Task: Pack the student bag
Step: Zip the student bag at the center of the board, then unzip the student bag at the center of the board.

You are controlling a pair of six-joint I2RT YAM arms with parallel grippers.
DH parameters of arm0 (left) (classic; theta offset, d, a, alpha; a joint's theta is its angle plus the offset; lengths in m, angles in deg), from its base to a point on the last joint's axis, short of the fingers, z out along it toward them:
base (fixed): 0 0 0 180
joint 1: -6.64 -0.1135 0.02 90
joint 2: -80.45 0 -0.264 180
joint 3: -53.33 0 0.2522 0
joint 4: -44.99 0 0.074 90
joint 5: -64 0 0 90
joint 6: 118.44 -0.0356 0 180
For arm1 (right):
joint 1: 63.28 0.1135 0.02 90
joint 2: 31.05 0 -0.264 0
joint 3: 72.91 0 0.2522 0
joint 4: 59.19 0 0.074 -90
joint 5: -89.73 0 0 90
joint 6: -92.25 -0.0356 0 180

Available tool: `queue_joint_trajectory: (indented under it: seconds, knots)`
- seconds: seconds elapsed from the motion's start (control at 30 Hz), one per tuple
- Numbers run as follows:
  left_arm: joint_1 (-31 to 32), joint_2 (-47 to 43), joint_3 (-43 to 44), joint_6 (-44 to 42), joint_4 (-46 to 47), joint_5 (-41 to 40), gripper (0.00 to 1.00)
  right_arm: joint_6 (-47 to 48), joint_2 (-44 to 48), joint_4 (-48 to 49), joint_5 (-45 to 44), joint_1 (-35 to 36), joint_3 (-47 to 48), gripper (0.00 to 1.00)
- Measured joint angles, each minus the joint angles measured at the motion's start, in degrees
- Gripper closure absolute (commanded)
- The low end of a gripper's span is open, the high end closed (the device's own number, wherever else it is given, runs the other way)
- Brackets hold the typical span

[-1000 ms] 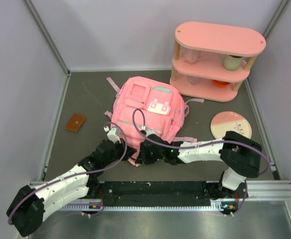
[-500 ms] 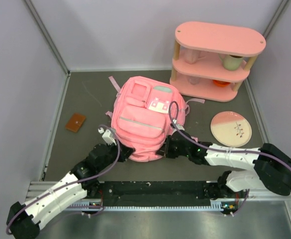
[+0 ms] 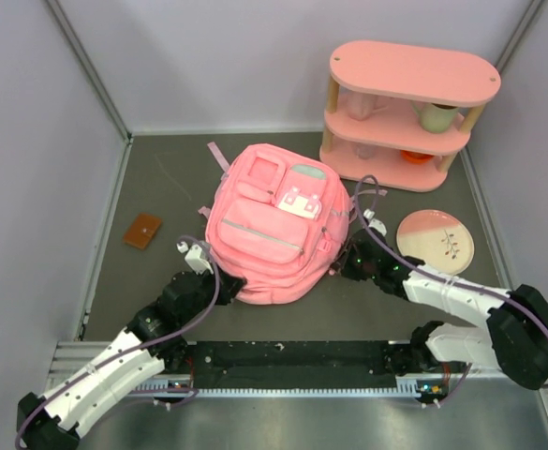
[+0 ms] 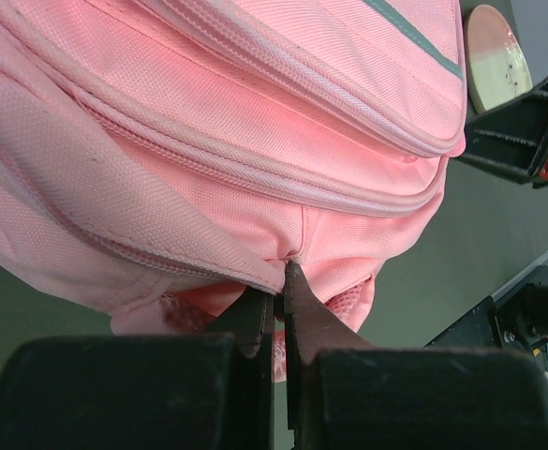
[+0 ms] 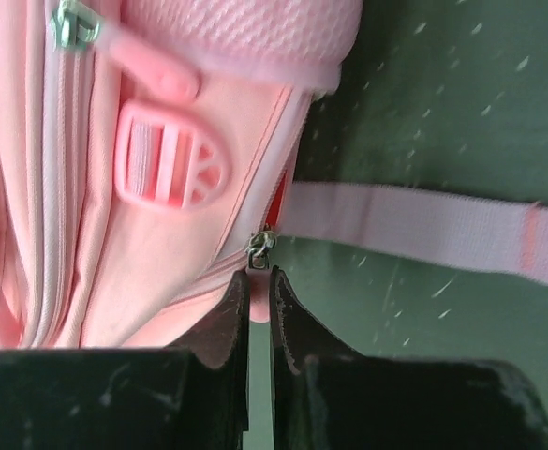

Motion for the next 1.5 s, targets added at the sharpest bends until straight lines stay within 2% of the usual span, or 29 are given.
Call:
queue_joint_trajectory:
  seconds: [0.23,0.3,0.37,0.43,0.47,0.63,0.73,1.03,1.23,1.5]
  knots:
    - [-0.24,-0.37,0.00,-0.04,0.15,1.95,1.00,5.31,-8.96,-0.63,0.37,-7.61,6.25,1.00]
    - [-0.42,-0.04,0.00,-0.04,0.98,3.61,1.00,6.27,-11.41,-0.55,1.33,-8.39,7.45,0.79]
    - [-0.55,0.96,0.00,-0.04,1.68,5.11,1.00,7.08,-12.48,-0.66,2.62,-9.27,8.02,0.48]
    - [-0.61,2.71,0.07,-0.04,2.14,6.47,1.00,8.04,-11.34,-1.55,2.27,-10.08,7.78,0.39]
    - [-0.63,3.72,0.17,-0.04,2.29,6.82,1.00,8.61,-9.07,-2.56,1.77,-10.64,7.13,0.38]
    - [0.00,5.14,0.28,0.00,2.99,7.34,1.00,11.02,7.28,-4.31,4.59,-11.15,4.66,0.40]
    - [0.13,5.14,0.28,0.00,3.19,7.30,1.00,14.56,10.51,-3.69,9.16,-9.75,6.29,0.45]
    - [0.35,5.14,0.28,0.22,3.45,7.23,1.00,23.32,-1.25,-4.20,12.76,1.05,13.14,0.53]
    - [0.37,5.35,0.28,0.22,3.67,7.28,1.00,25.92,-4.96,-4.11,12.90,1.90,13.42,0.56]
    - [0.37,5.64,0.28,0.22,3.85,7.26,1.00,26.60,-4.13,-4.33,10.27,3.17,13.99,0.59]
